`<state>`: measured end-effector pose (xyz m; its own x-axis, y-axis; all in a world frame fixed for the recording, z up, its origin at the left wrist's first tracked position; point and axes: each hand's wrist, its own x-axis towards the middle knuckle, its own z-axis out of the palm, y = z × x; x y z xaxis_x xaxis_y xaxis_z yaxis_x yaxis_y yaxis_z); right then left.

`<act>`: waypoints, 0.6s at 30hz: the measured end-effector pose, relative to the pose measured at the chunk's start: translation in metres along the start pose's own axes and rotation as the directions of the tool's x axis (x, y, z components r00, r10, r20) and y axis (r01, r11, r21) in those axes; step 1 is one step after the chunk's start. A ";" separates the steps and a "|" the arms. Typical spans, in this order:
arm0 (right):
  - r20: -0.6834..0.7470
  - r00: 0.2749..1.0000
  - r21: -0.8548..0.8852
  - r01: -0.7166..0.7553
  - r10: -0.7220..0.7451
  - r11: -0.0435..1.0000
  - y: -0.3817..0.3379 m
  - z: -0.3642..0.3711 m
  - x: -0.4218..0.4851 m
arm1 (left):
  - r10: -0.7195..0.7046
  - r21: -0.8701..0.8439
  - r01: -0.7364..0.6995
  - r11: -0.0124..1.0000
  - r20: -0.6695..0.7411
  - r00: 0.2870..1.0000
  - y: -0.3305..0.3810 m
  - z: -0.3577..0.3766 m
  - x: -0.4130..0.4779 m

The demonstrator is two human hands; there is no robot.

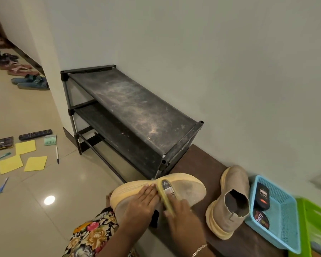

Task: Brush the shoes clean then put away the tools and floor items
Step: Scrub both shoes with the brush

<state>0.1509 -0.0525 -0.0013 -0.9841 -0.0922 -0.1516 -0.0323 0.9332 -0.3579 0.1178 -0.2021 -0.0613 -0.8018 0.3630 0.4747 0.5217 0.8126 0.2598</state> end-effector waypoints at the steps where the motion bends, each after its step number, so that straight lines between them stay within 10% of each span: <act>1: 0.025 0.998 -0.035 0.052 -0.051 0.998 0.001 0.003 -0.002 | -0.013 0.005 0.013 1.000 0.012 1.000 0.000 0.000 0.000; 6: -0.174 0.933 0.010 -0.317 0.314 0.948 0.036 -0.004 0.033 | -0.061 -0.006 0.061 0.998 0.017 0.998 -0.001 0.006 -0.002; 12: 0.040 0.998 -0.069 0.053 -0.050 0.996 0.009 0.009 0.004 | -0.093 -0.035 0.092 0.995 -0.016 0.996 -0.003 0.006 0.003; 18: -0.165 0.923 -0.110 -0.368 0.349 0.923 0.041 -0.012 0.038 | -0.133 -0.070 0.127 0.989 -0.086 0.987 -0.002 0.011 0.004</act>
<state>0.1099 -0.0139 -0.0106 -0.9481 0.2975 -0.1125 0.3135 0.9337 -0.1732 0.1104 -0.1974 -0.0690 -0.8362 0.2112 0.5061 0.4345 0.8182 0.3765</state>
